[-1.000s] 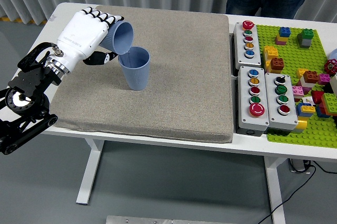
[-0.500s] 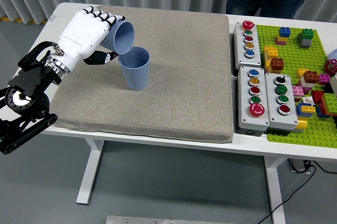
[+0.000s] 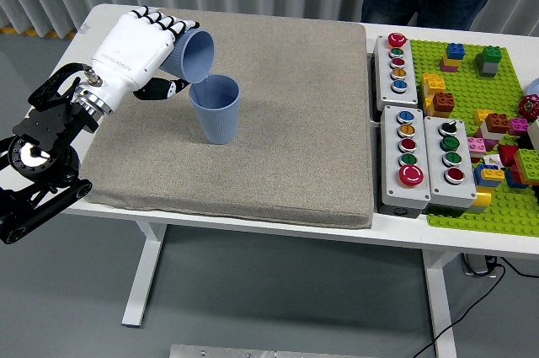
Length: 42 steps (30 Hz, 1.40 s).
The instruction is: Pick cup pour cup place
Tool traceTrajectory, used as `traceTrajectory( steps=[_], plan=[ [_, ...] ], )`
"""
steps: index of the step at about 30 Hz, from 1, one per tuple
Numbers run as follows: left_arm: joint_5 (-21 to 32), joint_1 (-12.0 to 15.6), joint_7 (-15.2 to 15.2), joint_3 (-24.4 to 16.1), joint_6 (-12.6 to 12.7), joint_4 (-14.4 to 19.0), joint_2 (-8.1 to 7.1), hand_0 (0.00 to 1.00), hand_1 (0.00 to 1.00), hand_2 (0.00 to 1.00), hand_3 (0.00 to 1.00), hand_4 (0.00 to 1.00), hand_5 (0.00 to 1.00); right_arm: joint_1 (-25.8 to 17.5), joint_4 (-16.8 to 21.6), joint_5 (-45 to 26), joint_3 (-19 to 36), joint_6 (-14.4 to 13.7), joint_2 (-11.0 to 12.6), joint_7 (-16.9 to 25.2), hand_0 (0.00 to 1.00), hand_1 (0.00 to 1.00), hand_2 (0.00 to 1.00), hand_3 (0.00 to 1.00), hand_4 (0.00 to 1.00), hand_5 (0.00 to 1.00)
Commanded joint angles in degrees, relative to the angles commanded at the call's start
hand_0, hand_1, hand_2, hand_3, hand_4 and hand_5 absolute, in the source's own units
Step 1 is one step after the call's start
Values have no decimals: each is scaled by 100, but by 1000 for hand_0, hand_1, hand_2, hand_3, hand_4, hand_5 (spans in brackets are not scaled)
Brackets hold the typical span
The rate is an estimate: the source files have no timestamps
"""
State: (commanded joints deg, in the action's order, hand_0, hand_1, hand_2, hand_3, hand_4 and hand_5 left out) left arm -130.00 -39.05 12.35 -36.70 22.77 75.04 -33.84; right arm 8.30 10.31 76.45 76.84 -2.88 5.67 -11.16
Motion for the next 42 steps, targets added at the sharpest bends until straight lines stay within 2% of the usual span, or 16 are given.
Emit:
traceTrajectory(
  steps=[19, 32, 42],
  plan=[
    [0, -5, 53, 119, -19, 135, -53, 687, 635, 655, 591, 506, 2, -55, 0, 64, 25, 12, -13, -14, 695, 699, 628, 615, 205, 387],
    [0, -124, 72, 279, -54, 143, -86, 687, 635, 652, 591, 505, 2, -69, 0, 66, 32, 11, -12, -12, 695, 698, 628, 616, 205, 384],
    [0, -183, 112, 334, 36, 142, -102, 686, 632, 651, 589, 506, 2, -42, 0, 60, 33, 9, -11, -12, 695, 699, 628, 614, 205, 381]
  ],
)
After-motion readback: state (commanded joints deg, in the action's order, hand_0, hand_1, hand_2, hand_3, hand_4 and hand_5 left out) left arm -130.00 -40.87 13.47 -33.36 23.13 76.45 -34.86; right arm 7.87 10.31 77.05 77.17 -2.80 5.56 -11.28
